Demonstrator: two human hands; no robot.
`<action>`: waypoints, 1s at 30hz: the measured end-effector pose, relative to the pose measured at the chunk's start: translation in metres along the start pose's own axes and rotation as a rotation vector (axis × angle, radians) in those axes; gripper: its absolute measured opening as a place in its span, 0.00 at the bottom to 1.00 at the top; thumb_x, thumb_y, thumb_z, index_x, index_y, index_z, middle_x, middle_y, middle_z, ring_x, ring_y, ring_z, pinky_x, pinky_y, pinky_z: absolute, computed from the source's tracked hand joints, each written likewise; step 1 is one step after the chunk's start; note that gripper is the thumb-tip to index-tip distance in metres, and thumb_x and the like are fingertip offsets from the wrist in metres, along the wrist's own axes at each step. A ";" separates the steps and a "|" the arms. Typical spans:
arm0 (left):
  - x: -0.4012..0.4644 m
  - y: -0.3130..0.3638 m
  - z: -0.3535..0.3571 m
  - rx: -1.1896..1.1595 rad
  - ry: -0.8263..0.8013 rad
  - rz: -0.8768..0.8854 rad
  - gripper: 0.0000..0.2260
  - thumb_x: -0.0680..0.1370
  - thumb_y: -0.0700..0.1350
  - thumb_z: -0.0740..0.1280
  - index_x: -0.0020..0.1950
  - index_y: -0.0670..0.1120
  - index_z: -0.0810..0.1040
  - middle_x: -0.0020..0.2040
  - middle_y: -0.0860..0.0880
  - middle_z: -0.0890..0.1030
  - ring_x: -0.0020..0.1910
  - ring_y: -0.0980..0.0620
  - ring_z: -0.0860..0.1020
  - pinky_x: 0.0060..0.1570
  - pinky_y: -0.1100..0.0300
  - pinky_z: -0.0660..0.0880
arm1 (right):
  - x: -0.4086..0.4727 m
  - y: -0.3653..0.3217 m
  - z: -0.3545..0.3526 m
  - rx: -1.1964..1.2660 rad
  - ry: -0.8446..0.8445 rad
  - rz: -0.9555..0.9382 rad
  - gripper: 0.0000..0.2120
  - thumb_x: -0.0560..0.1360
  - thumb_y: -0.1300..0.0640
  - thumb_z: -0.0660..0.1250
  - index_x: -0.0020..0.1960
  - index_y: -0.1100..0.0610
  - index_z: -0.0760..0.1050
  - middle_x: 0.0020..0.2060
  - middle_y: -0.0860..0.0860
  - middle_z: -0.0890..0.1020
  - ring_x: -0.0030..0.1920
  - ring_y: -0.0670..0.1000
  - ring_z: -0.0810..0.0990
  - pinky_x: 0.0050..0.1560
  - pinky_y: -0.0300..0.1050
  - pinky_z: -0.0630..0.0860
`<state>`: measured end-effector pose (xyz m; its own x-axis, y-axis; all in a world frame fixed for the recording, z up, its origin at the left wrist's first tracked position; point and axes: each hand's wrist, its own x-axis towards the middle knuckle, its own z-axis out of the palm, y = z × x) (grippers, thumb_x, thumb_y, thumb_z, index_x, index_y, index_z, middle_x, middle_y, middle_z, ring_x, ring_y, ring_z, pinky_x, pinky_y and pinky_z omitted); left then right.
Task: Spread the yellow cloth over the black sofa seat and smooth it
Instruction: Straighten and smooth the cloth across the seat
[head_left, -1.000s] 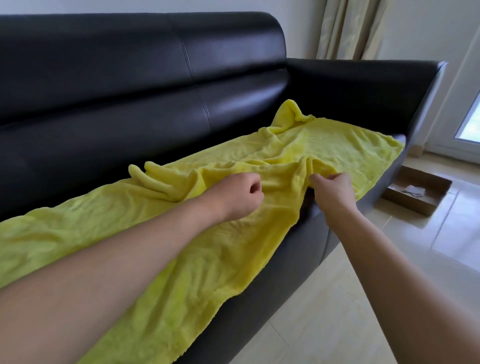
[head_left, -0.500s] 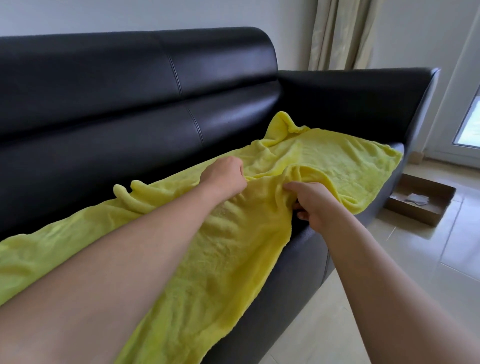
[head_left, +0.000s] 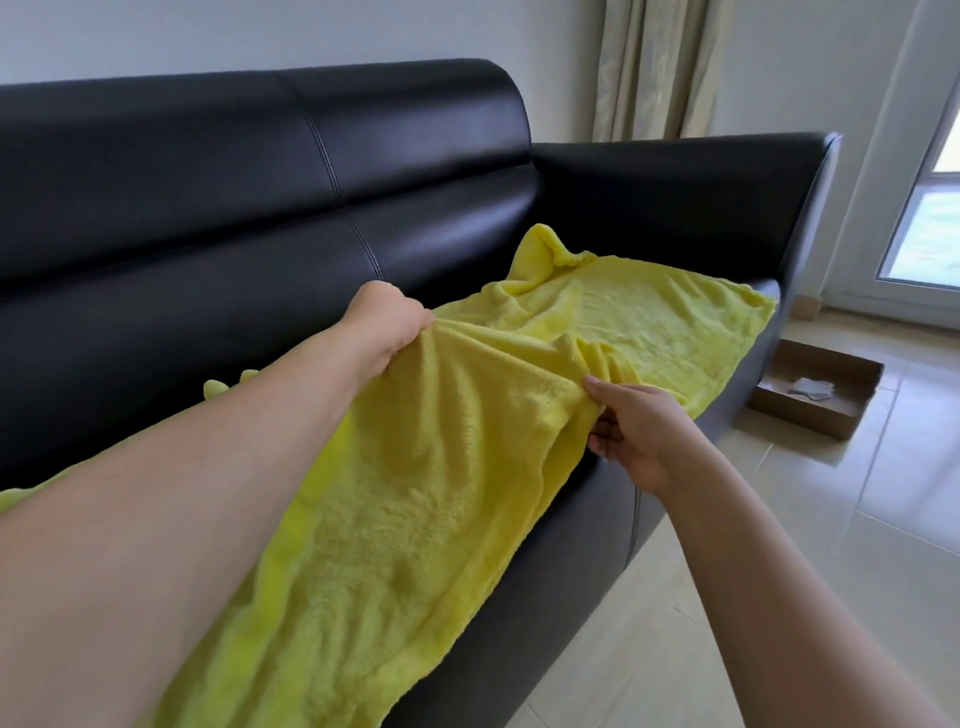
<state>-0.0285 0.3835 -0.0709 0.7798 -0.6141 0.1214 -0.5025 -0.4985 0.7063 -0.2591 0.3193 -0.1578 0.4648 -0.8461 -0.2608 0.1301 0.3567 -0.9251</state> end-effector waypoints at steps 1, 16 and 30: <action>-0.001 0.002 -0.001 0.117 0.065 0.069 0.05 0.76 0.42 0.67 0.42 0.42 0.74 0.38 0.45 0.74 0.35 0.46 0.72 0.34 0.58 0.67 | -0.001 0.001 -0.001 0.019 -0.014 -0.010 0.07 0.78 0.58 0.68 0.48 0.62 0.77 0.35 0.55 0.79 0.33 0.52 0.78 0.32 0.44 0.77; -0.112 -0.013 0.068 0.583 -0.220 0.603 0.09 0.77 0.50 0.62 0.44 0.45 0.71 0.40 0.50 0.76 0.40 0.47 0.76 0.35 0.54 0.72 | 0.005 0.005 0.004 -0.124 0.017 -0.019 0.09 0.77 0.60 0.67 0.51 0.67 0.78 0.39 0.60 0.83 0.33 0.55 0.82 0.34 0.46 0.82; -0.124 -0.049 0.086 -0.054 -0.166 0.845 0.06 0.82 0.45 0.60 0.48 0.45 0.70 0.36 0.58 0.70 0.33 0.59 0.70 0.34 0.61 0.68 | 0.014 0.012 0.006 -0.152 0.112 -0.175 0.15 0.72 0.70 0.61 0.45 0.50 0.66 0.44 0.58 0.78 0.38 0.59 0.81 0.32 0.52 0.81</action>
<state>-0.1324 0.4313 -0.1804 0.0857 -0.8497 0.5202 -0.8679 0.1928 0.4578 -0.2460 0.3139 -0.1712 0.3456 -0.9314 -0.1145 0.0629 0.1447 -0.9875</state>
